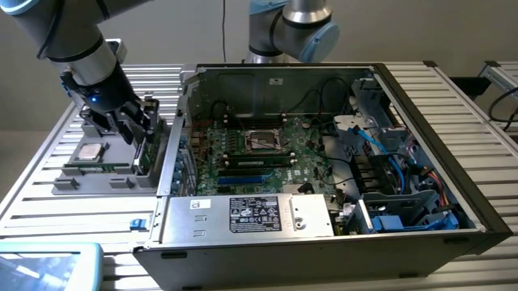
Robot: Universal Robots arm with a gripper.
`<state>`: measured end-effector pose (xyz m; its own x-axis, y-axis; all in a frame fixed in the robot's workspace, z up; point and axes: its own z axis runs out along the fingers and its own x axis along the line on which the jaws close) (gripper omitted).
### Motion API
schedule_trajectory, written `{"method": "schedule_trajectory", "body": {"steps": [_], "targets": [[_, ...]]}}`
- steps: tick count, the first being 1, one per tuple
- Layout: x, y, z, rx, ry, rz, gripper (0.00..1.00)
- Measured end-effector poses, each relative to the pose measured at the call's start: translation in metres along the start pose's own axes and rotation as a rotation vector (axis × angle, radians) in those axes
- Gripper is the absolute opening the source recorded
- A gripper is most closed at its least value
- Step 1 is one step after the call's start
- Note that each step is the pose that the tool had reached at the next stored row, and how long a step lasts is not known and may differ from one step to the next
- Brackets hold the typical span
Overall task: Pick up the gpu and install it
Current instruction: 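Pick up the gpu and move the gpu toward the slot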
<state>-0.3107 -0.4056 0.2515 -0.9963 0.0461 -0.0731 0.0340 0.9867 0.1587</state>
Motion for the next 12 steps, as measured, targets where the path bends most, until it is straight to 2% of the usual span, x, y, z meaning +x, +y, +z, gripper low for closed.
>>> {"method": "schedule_trajectory", "body": {"steps": [8,12], "targets": [[-0.001,-0.0011,0.0079,-0.0001,-0.0001,0.0,0.49],[0.0,0.0065,0.0133,0.0003,-0.0001,0.0,0.49]]}}
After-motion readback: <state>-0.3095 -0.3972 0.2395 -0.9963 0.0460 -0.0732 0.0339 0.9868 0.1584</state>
